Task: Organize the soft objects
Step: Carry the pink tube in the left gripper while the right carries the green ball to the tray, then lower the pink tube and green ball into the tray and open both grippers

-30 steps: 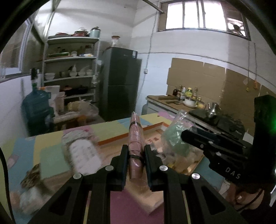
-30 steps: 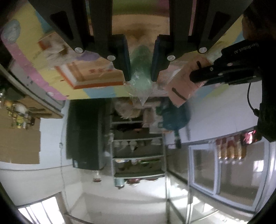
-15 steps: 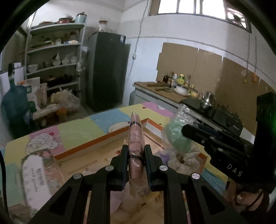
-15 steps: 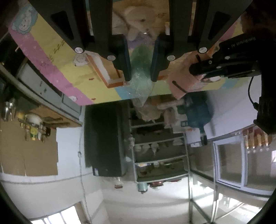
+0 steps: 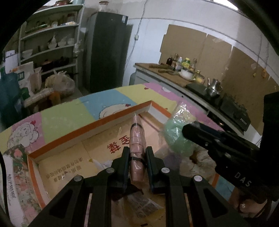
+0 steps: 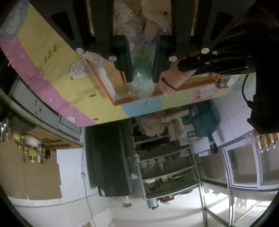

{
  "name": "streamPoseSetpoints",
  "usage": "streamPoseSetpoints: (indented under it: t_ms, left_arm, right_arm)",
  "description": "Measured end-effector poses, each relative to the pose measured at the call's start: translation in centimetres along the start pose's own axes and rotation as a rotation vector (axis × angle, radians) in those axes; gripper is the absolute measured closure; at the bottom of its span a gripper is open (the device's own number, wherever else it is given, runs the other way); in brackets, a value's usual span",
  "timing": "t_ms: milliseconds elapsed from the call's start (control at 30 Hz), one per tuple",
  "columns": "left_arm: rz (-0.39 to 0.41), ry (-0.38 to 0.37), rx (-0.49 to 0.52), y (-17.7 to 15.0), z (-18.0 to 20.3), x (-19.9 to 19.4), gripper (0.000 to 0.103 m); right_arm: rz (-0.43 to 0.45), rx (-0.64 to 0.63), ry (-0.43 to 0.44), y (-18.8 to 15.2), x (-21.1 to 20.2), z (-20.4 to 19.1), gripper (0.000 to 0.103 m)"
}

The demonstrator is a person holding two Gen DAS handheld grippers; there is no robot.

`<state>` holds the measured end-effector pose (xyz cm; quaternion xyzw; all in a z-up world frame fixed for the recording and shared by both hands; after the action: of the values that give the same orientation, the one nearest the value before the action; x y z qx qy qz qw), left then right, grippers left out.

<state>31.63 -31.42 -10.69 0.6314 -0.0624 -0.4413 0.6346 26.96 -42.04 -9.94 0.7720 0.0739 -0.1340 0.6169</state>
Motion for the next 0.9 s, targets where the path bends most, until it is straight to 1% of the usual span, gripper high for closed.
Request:
streamPoseSetpoints:
  t_ms: [67,233,400,433,500,533,567,600,633,733,767,900]
  left_arm:
    - [-0.010,-0.008,-0.019,-0.2,-0.1,0.2,0.084]
    - [-0.031,-0.002,-0.006,-0.5,0.2,0.6,0.084]
    - [-0.048,-0.003,-0.012,-0.6,0.4,0.9,0.082]
    - [-0.050,-0.005,-0.014,-0.6,0.4,1.0,0.078]
    - [-0.046,-0.008,-0.020,-0.6,0.3,0.9,0.066]
    - [-0.042,-0.007,-0.023,-0.6,0.2,0.9,0.055]
    - [-0.040,-0.004,-0.026,-0.5,0.2,0.8,0.049]
    - [-0.040,0.004,-0.027,-0.5,0.1,0.8,0.048]
    - [-0.040,0.014,-0.026,-0.6,0.0,0.7,0.043]
    - [-0.028,0.026,-0.031,-0.5,-0.3,0.2,0.034]
    - [-0.023,0.032,-0.032,-0.4,-0.4,0.0,0.030]
    - [0.016,0.041,-0.036,-0.1,-0.5,-1.7,0.029]
  right_arm:
    - [-0.007,0.001,-0.001,-0.3,0.3,0.1,0.080]
    - [-0.024,0.009,-0.002,-0.7,0.8,0.4,0.080]
    - [-0.036,0.014,0.001,-1.0,0.9,0.6,0.080]
    - [-0.040,0.015,0.002,-1.1,0.9,0.6,0.080]
    - [-0.044,0.018,0.004,-1.2,1.0,0.6,0.079]
    - [-0.051,0.024,0.007,-1.3,1.1,0.6,0.075]
    - [-0.054,0.032,0.011,-1.4,1.1,0.7,0.071]
    - [-0.056,0.039,0.013,-1.5,1.0,0.8,0.065]
    - [-0.056,0.047,0.002,-1.6,0.9,1.0,0.060]
    - [-0.049,0.063,-0.003,-1.6,0.4,1.3,0.052]
    - [-0.046,0.067,-0.002,-1.5,0.3,1.3,0.050]
    - [-0.012,0.059,-0.007,-0.7,-1.3,0.9,0.045]
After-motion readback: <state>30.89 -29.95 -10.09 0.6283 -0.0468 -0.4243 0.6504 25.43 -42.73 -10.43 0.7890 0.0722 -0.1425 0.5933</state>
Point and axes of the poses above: each gripper's, at about its wrist camera, not at the fingertips, and x roughly the way its jaws point, z to its right, y to its top, the point moved 5 cm from there along x, roughly the way its jaws point, and after that the axes turned 15 degrees about z, right-handed, at the moved point
